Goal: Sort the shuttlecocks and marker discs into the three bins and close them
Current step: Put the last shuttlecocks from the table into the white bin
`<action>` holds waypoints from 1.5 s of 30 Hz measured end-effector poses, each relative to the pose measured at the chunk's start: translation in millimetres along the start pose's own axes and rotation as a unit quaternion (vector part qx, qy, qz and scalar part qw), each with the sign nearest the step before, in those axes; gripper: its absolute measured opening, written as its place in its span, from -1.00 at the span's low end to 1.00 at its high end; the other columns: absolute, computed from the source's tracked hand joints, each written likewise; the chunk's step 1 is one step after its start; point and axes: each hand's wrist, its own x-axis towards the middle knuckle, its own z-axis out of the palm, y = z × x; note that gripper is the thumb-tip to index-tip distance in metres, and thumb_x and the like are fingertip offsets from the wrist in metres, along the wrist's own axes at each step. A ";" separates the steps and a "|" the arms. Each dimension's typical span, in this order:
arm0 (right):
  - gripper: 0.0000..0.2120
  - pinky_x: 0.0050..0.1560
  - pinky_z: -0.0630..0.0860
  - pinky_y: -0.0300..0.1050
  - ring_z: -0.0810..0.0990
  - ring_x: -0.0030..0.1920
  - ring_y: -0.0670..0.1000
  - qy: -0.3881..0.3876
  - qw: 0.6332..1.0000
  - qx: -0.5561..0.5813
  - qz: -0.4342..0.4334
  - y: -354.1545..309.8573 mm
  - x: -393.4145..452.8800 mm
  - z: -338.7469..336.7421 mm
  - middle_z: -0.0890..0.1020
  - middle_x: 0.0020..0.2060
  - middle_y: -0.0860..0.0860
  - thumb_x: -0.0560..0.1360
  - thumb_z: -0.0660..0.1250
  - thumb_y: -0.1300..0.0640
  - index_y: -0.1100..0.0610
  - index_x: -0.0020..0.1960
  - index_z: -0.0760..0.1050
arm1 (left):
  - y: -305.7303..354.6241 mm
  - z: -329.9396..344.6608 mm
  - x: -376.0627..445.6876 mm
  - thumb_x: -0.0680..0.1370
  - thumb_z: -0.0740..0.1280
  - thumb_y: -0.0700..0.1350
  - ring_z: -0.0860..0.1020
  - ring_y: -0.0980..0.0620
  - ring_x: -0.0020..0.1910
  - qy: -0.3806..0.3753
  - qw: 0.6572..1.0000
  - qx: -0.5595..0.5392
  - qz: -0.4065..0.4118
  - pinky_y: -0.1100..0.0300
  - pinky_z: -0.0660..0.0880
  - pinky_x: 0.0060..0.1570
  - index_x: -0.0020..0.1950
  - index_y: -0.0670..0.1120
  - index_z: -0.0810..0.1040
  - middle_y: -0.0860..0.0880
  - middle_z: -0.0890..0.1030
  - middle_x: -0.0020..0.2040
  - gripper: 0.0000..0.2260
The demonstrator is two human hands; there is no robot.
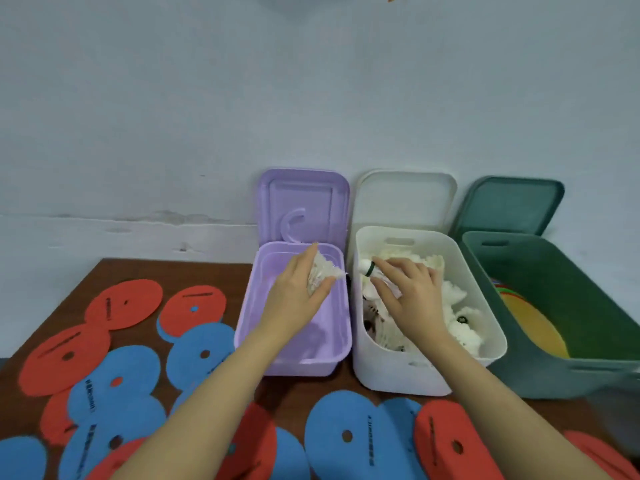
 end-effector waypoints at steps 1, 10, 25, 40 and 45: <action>-0.67 -0.01 0.28 -0.01 0.55 -0.07 0.10 -0.007 1.000 -0.003 0.018 18.7 -2.3 -7.0 0.62 -0.04 -0.02 0.49 0.19 -0.09 -0.04 0.17 0.56 | 12.9 17.9 4.6 0.52 0.33 0.00 0.43 -0.07 0.25 -0.005 1.000 -0.009 -0.003 0.03 0.43 0.15 0.46 -0.08 0.24 -0.07 0.42 0.33 -0.45; -0.74 -0.03 0.36 0.09 0.53 -0.05 0.20 -0.051 0.992 -0.067 0.098 136.2 -20.6 -36.4 0.61 -0.05 0.05 0.40 0.45 0.16 0.03 0.08 0.60 | 69.4 118.8 27.2 0.53 0.31 0.00 0.45 -0.07 0.24 -0.081 0.994 0.078 0.014 0.11 0.36 0.10 0.44 -0.07 0.21 0.00 0.35 0.41 -0.47; -0.60 0.32 0.25 0.05 0.31 0.37 0.15 -0.220 0.971 -0.022 0.090 174.5 69.2 25.8 0.35 0.39 0.11 0.59 0.14 -0.04 0.07 0.39 0.34 | 52.0 173.4 128.7 0.60 0.18 0.03 0.17 -0.09 0.45 -0.115 0.951 0.283 0.056 0.02 0.19 0.37 0.51 -0.10 0.08 -0.07 0.05 0.53 -0.45; -0.56 0.41 0.04 0.04 0.18 0.44 0.07 -0.215 0.974 -0.016 0.064 143.0 38.7 -13.1 0.24 0.45 0.02 0.60 0.07 -0.06 -0.01 0.46 0.20 | 68.3 133.3 73.0 0.62 0.07 0.07 0.16 0.00 0.46 -0.097 0.952 0.288 0.033 0.08 0.10 0.38 0.51 -0.06 0.11 -0.03 0.14 0.52 -0.51; -0.67 0.17 0.33 0.05 0.49 0.17 0.11 -0.125 0.992 0.007 0.031 116.0 1.6 -43.1 0.55 0.17 0.03 0.53 0.14 0.01 0.08 0.21 0.52 | 83.4 114.3 35.8 0.62 0.06 0.07 0.20 0.00 0.44 -0.092 0.955 0.280 0.038 0.11 0.12 0.36 0.49 -0.06 0.17 -0.03 0.21 0.49 -0.54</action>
